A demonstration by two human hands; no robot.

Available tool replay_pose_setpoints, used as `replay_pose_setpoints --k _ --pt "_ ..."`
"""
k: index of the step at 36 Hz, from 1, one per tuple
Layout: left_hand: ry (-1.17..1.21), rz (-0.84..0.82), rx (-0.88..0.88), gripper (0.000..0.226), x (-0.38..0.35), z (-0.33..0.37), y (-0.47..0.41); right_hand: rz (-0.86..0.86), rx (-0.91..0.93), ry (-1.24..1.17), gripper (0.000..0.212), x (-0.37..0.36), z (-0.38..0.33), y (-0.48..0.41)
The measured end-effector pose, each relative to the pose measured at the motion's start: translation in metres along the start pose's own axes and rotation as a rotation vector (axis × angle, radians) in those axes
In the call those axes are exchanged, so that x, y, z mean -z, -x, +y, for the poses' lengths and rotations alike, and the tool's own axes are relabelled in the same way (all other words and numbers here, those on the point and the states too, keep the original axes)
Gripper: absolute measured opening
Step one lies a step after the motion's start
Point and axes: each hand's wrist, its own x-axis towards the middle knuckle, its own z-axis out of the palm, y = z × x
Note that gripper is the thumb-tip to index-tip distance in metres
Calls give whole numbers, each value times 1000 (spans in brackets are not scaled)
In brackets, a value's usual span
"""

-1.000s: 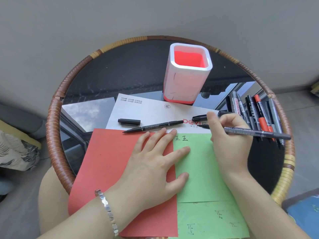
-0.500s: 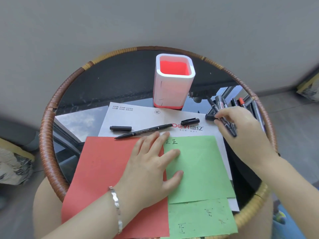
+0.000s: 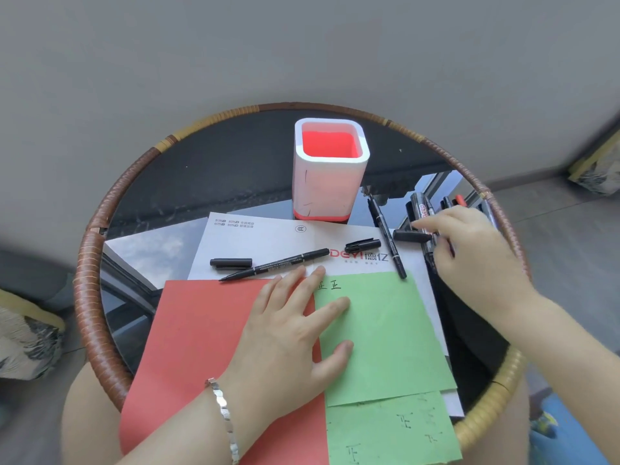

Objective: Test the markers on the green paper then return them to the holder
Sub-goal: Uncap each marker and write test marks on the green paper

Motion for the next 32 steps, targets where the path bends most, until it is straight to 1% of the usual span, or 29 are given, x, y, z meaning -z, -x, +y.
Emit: replay_pose_setpoints --k 3,6,10,13,15,17,21,23,26,27,29,32 --pt "5 1 -1 43 0 0 0 -20 -134 -28 25 13 5 2" --pt "8 2 -2 43 0 0 0 -109 -192 14 23 14 5 2" --pt "25 2 -3 43 -1 0 0 -196 -210 180 29 7 -2 -4" --pt "22 -5 1 43 -1 0 0 -225 -264 214 35 2 -7 -11" --pt "21 -7 2 43 0 0 0 -251 -294 239 35 0 -9 -15" --pt "27 -8 4 43 -1 0 0 -261 -333 205 34 -2 -10 -19" --pt "41 -7 3 43 -1 -1 0 -256 -513 -135 47 6 -10 -20" --pt "36 -5 3 43 -1 0 0 -233 -606 -372 45 14 -9 -16" --pt "30 -1 -1 43 0 0 -1 -150 -740 -838 35 21 -10 -3" --pt "29 -1 -2 43 -1 0 -1 -99 -760 -948 30 21 -11 3" --pt "25 -2 -4 43 -1 -1 -1 -16 -737 -1048 18 21 -15 14" --pt "24 -5 -6 43 -1 -1 -1 46 -647 -1158 14 20 -27 27"
